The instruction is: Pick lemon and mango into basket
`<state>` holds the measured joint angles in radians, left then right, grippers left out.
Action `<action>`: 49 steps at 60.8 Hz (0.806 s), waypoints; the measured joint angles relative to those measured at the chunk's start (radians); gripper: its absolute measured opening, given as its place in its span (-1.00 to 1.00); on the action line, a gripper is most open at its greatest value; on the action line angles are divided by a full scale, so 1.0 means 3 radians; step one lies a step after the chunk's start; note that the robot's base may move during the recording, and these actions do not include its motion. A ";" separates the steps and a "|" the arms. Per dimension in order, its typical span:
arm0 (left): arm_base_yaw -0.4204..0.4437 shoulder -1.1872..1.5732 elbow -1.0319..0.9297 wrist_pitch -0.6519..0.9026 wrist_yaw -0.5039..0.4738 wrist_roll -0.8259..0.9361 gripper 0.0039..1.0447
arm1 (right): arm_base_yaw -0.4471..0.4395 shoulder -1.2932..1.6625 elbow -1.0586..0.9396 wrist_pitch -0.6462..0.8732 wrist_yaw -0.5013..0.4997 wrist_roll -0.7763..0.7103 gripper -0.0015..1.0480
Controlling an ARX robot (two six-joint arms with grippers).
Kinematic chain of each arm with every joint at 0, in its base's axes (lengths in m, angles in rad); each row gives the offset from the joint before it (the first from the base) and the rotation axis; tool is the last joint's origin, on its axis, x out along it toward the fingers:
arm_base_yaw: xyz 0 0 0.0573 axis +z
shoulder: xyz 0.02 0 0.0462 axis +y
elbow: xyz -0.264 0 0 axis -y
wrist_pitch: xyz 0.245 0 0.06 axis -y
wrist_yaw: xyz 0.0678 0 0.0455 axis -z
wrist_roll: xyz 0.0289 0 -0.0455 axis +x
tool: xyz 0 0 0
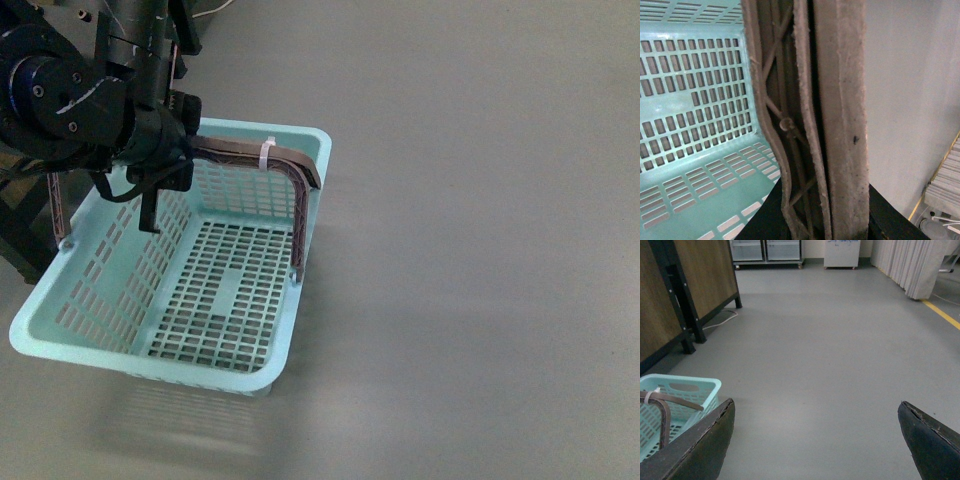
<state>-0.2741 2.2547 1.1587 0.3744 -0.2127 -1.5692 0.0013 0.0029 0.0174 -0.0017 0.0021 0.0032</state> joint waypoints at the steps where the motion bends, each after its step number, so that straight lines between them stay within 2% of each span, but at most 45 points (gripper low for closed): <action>1: -0.0006 -0.0041 -0.0053 -0.0003 -0.0008 -0.0001 -0.64 | 0.0000 0.0000 0.0000 0.0000 0.0000 0.0000 0.83; 20: -0.0173 -0.1283 -0.0633 -0.0524 -0.0148 -0.0150 -0.64 | 0.0000 0.0000 0.0000 0.0000 0.0000 0.0000 0.83; 37: -0.0266 -0.2497 -0.0654 -0.1152 -0.0332 -0.0153 -0.64 | 0.0000 0.0000 0.0000 0.0000 -0.0001 0.0000 0.83; 49: -0.0352 -0.3281 -0.0628 -0.1834 -0.0500 -0.0301 -0.64 | 0.0000 0.0000 0.0000 0.0000 0.0000 0.0000 0.83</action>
<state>-0.3798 1.2705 0.9703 -0.1757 -0.3626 -1.6596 0.0013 0.0029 0.0174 -0.0017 0.0021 0.0032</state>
